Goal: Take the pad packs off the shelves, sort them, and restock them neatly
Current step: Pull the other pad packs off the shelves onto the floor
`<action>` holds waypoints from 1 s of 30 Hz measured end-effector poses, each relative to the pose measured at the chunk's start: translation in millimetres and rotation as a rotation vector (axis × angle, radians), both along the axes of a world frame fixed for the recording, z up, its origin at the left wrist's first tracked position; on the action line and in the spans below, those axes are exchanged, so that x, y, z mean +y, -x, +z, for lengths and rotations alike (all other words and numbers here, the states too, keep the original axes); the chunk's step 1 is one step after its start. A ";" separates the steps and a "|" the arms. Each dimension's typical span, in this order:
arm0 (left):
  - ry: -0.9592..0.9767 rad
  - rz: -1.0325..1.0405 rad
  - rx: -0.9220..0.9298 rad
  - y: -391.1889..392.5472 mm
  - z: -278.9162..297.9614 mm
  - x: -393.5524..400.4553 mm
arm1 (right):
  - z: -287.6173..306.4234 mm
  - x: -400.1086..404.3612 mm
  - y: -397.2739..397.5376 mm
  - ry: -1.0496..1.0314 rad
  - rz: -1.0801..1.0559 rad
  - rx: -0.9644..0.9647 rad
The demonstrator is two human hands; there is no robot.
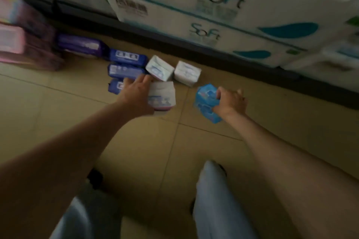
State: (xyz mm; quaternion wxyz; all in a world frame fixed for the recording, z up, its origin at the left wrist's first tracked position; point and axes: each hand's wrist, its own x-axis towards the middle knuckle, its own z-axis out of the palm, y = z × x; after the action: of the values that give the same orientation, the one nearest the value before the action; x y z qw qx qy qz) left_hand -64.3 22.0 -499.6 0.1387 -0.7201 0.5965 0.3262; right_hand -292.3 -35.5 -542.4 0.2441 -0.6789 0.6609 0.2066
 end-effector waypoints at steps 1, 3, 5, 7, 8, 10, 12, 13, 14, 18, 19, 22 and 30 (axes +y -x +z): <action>0.013 0.007 -0.017 14.2 -1.9 -3.1 | -3.0 -3.9 19.3 0.012 -0.002 -0.011; 0.026 -0.006 -0.045 39.1 -4.9 -7.6 | -8.1 -10.6 50.1 0.025 -0.019 -0.021; 0.018 -0.025 -0.039 57.9 -13.3 -8.6 | -15.2 -14.9 71.8 0.036 -0.049 -0.028; 0.007 -0.038 0.000 69.7 -29.2 -6.8 | -26.5 -15.9 83.5 0.027 -0.047 -0.023; 0.004 -0.041 0.014 74.3 -38.0 -6.0 | -33.2 -15.8 86.4 0.022 -0.021 -0.015; -0.001 -0.034 0.018 79.8 -53.3 -6.6 | -48.8 -17.9 87.0 0.035 0.060 -0.007; -0.012 -0.015 0.020 81.3 -66.5 -8.5 | -68.8 -22.6 80.9 0.047 0.096 -0.009; 0.004 -0.016 0.026 80.0 -75.0 -10.1 | -81.8 -26.8 75.7 0.062 0.108 -0.016; 0.022 -0.028 0.037 77.9 -84.2 -12.1 | -95.4 -31.4 70.0 0.077 0.122 -0.020; 0.050 -0.028 0.086 67.3 -118.9 -14.9 | -148.5 -47.1 43.9 0.178 0.189 -0.052; 0.038 0.000 0.099 64.9 -127.1 -13.4 | -161.1 -49.7 36.9 0.209 0.187 -0.061; -0.014 0.164 0.207 63.1 -139.9 -7.8 | -184.3 -52.8 31.8 0.157 0.134 -0.108; -0.297 0.556 0.507 60.3 -106.9 -12.5 | -104.0 -31.9 26.4 -0.333 -0.154 -0.809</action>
State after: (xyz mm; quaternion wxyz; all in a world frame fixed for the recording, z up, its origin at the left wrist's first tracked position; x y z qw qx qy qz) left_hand -124.6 9.5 -606.4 -0.0039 -0.7229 0.3407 0.6012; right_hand -318.8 -67.4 -646.4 0.6038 -0.6053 0.5186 0.0091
